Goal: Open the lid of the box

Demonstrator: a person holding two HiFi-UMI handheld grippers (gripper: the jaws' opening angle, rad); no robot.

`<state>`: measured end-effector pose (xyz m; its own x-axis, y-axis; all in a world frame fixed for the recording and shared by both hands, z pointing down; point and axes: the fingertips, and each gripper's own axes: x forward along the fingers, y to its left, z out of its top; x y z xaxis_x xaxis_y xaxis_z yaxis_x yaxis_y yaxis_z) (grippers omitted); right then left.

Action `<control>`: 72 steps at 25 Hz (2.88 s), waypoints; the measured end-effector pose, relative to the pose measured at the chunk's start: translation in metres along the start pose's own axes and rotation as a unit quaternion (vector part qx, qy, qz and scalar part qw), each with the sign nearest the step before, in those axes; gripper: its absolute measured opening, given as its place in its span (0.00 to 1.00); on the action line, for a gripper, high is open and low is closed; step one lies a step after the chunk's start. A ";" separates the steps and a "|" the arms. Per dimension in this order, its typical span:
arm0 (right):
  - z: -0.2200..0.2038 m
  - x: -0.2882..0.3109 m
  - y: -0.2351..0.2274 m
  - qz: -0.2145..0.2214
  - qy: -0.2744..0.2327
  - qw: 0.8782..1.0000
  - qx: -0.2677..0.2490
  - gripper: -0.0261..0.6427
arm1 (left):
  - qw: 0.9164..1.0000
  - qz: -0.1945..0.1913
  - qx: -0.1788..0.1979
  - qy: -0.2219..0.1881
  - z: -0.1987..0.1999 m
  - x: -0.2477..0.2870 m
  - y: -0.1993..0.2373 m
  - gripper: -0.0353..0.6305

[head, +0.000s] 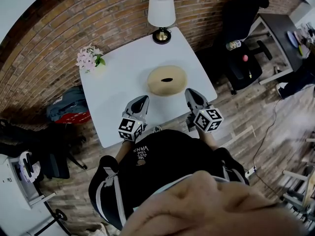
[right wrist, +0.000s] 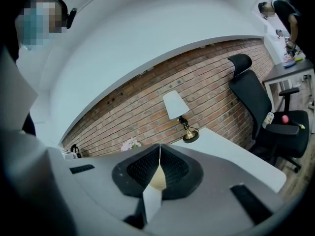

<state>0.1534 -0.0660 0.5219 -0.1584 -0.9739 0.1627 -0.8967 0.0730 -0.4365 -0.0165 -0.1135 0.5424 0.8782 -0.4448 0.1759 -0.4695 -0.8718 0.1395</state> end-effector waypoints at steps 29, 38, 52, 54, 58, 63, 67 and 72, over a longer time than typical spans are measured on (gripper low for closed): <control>0.030 0.108 -0.039 0.100 0.079 0.990 -0.062 0.05 | 0.989 0.132 -0.067 0.008 -0.029 0.061 0.069 0.07; -0.004 0.134 -0.017 0.193 0.157 0.958 -0.142 0.05 | 0.977 0.187 -0.099 0.019 -0.058 0.052 0.070 0.07; -0.094 0.135 0.010 0.292 0.315 0.857 -0.287 0.36 | 0.970 0.205 -0.131 0.016 -0.087 0.037 0.057 0.07; -0.104 0.133 0.011 0.298 0.335 0.840 -0.305 0.40 | 0.969 0.206 -0.134 0.020 -0.092 0.036 0.056 0.07; -0.117 0.130 0.010 0.303 0.362 0.816 -0.332 0.43 | 0.971 0.198 -0.134 0.027 -0.100 0.037 0.053 0.07; -0.130 0.125 0.010 0.314 0.388 0.791 -0.355 0.47 | 0.976 0.170 -0.130 0.043 -0.112 0.043 0.050 0.24; -0.137 0.121 0.008 0.317 0.405 0.776 -0.364 0.49 | 0.983 0.129 -0.111 0.062 -0.120 0.054 0.047 0.40; -0.145 0.120 0.004 0.312 0.421 0.765 -0.374 0.51 | 0.989 0.078 -0.070 0.100 -0.133 0.064 0.044 0.50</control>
<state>0.0704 -0.1513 0.6680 -0.5792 -0.2385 0.7795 -0.4744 0.8762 -0.0844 0.0065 -0.1531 0.6896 0.7649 -0.5098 0.3937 -0.6184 -0.7522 0.2275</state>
